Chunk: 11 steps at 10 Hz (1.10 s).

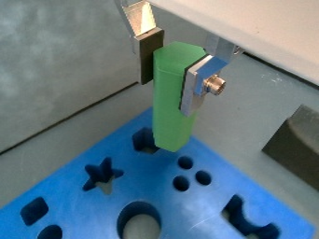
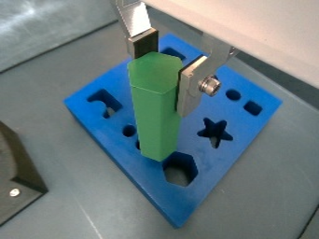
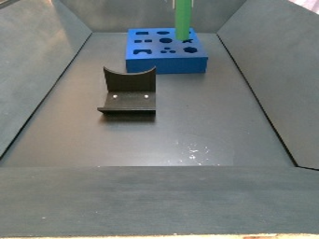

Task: Pick up the hexagon object. Move to above the board. Insert the hexagon object.
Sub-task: Insert the hexagon object.

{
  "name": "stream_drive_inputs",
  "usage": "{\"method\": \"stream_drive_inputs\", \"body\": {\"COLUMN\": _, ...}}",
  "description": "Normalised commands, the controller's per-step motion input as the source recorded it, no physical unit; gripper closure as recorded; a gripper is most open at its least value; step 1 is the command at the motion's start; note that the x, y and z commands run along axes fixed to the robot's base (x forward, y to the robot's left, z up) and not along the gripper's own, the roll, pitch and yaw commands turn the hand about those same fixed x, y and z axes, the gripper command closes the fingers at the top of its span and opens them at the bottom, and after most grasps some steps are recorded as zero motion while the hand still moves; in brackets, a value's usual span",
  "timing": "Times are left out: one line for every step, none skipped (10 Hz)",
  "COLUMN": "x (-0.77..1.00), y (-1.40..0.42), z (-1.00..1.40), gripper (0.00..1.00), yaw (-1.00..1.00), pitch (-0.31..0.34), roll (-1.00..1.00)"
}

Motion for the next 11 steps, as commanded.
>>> {"method": "stream_drive_inputs", "body": {"x": -0.03, "y": 0.00, "z": -0.04, "gripper": 1.00, "yaw": 0.00, "pitch": 0.000, "roll": 0.01}}
{"method": "stream_drive_inputs", "body": {"x": -0.45, "y": -0.09, "z": -0.49, "gripper": 1.00, "yaw": -0.11, "pitch": -0.034, "roll": 0.23}}
{"method": "stream_drive_inputs", "body": {"x": -0.23, "y": 0.00, "z": -0.20, "gripper": 1.00, "yaw": -0.07, "pitch": 0.000, "roll": 0.04}}
{"method": "stream_drive_inputs", "body": {"x": -0.02, "y": 0.00, "z": 0.00, "gripper": 1.00, "yaw": 0.00, "pitch": 0.000, "roll": 0.00}}
{"method": "stream_drive_inputs", "body": {"x": -0.11, "y": -0.06, "z": -0.05, "gripper": 1.00, "yaw": -0.04, "pitch": 0.000, "roll": 0.09}}
{"method": "stream_drive_inputs", "body": {"x": -0.37, "y": -0.16, "z": -0.07, "gripper": 1.00, "yaw": -0.17, "pitch": 0.000, "roll": 0.19}}
{"method": "stream_drive_inputs", "body": {"x": -0.53, "y": -0.17, "z": -0.07, "gripper": 1.00, "yaw": -0.25, "pitch": -0.040, "roll": 0.13}}
{"method": "stream_drive_inputs", "body": {"x": 0.00, "y": 0.00, "z": 0.00, "gripper": 1.00, "yaw": 0.01, "pitch": 0.000, "roll": 0.08}}
{"method": "stream_drive_inputs", "body": {"x": 0.00, "y": 0.00, "z": -0.02, "gripper": 1.00, "yaw": 0.00, "pitch": 0.000, "roll": 0.00}}
{"method": "stream_drive_inputs", "body": {"x": 0.24, "y": 0.16, "z": -0.09, "gripper": 1.00, "yaw": -0.66, "pitch": 0.000, "roll": -0.04}}
{"method": "stream_drive_inputs", "body": {"x": 0.22, "y": 0.09, "z": -0.03, "gripper": 1.00, "yaw": -0.47, "pitch": 0.037, "roll": -0.04}}
